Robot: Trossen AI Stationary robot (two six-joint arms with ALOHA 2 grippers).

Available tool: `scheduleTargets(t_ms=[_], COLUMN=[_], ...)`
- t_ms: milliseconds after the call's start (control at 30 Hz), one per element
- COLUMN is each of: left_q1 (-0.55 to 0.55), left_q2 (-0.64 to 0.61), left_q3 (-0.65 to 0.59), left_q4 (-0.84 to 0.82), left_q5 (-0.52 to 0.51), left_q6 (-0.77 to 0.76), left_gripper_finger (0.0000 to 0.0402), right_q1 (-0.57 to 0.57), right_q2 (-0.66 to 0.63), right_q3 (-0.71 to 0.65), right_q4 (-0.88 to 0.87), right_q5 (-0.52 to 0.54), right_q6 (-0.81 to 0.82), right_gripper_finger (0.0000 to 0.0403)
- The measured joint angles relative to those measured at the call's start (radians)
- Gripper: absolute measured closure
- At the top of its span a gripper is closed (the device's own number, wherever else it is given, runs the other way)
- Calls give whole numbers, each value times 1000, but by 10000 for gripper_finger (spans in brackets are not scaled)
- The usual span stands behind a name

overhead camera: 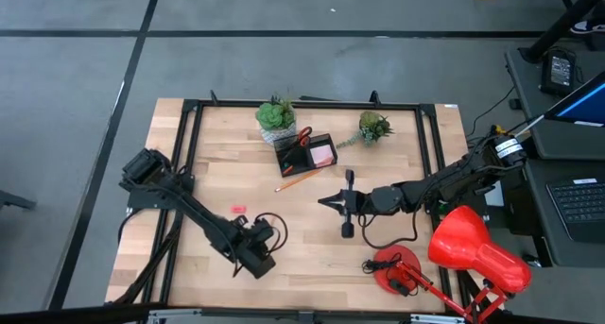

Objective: Pick and place office supplies into organizer
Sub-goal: Put the bottom orange pencil into the black desk organizer

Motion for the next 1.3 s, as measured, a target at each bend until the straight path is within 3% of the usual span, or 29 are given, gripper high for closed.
scheduleTargets(t_ms=[433, 733, 1300], left_q1=[76, 89, 87], left_q2=[0, 34, 107], left_q3=[0, 0, 5], left_q4=[-10, -23, -74], left_q5=[3, 3, 97], left_q6=[44, 22, -43], left_gripper_finger=[268, 267, 267], right_q1=[0, 0, 0], right_q2=[0, 0, 0], right_q3=[0, 0, 0], right_q4=[-2, -18, -17], right_q5=[-1, -1, -1], right_q6=[0, 0, 6], right_gripper_finger=[398, 398, 398])
